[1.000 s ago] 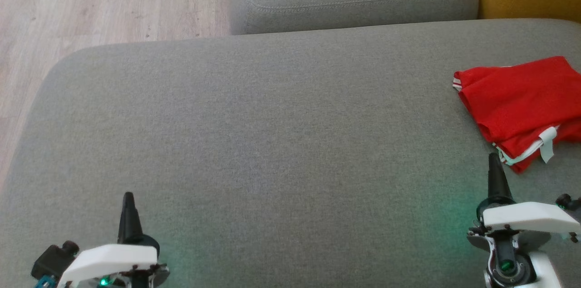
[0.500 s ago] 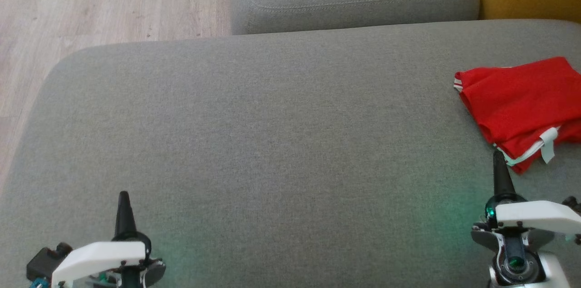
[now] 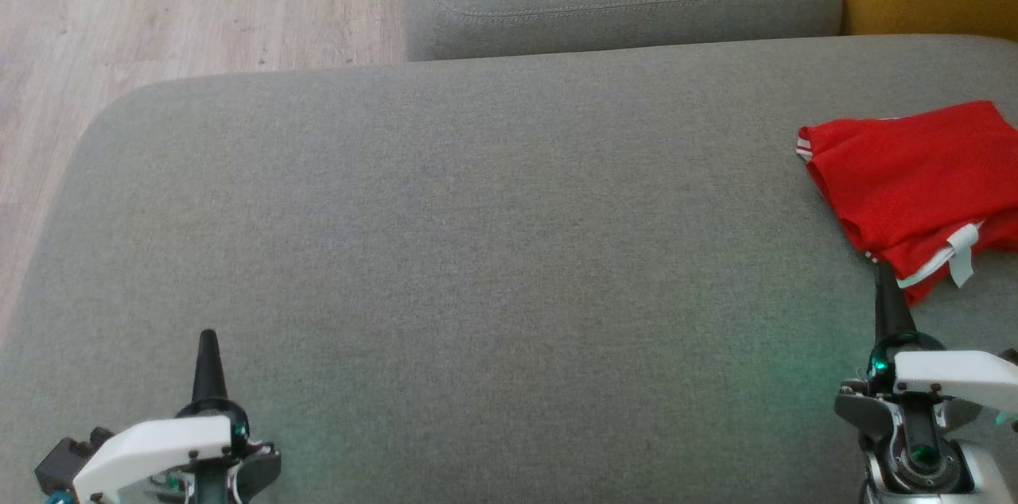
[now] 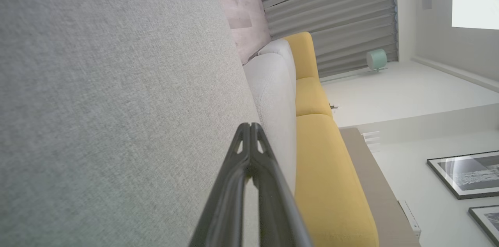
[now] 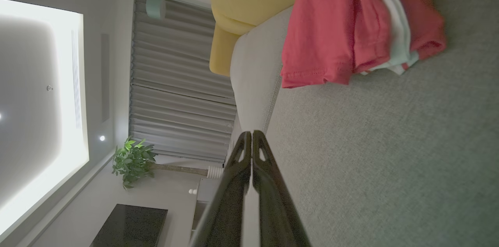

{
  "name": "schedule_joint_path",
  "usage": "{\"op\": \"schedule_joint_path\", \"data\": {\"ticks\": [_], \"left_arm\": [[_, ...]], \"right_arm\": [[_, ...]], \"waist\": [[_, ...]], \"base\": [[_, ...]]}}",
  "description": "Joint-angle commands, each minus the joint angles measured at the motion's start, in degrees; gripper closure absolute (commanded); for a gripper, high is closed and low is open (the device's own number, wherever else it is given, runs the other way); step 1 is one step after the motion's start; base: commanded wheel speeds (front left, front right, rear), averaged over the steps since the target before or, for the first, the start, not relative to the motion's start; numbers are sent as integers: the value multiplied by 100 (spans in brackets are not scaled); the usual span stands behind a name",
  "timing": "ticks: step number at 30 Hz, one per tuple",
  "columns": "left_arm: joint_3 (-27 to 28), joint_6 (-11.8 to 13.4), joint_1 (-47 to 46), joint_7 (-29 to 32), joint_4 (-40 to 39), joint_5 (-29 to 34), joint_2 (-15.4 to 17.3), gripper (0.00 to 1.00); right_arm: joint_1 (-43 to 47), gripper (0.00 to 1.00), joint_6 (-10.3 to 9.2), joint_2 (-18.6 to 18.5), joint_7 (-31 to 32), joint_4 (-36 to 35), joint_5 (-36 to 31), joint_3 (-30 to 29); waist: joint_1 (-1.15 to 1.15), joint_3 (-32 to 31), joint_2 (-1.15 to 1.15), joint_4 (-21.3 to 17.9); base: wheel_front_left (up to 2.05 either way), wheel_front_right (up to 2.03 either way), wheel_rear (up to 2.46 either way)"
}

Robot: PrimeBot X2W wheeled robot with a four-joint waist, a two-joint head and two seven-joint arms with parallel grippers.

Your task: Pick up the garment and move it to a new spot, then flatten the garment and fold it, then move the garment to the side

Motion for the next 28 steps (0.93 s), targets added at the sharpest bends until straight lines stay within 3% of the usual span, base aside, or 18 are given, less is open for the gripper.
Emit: {"op": "schedule_joint_path", "data": {"ticks": [1, 23, 28], "left_arm": [[214, -44, -320, 47, -201, -162, 20, 100], [455, -86, -406, 420, -265, -1419, 23, 100], [458, -87, -407, 425, -266, -1439, 23, 100]], "right_arm": [[-134, 100, -3, -27, 57, -261, 197, 72], [-103, 100, -4, -31, 420, -487, 1606, -70], [-103, 100, -4, -31, 425, -491, 1629, -72]], "waist": [[0, -1, 0, 2], [0, -5, 0, 25], [0, -5, 0, 25]], "base": [[0, 0, 0], [0, 0, 0], [0, 0, 0]]}}
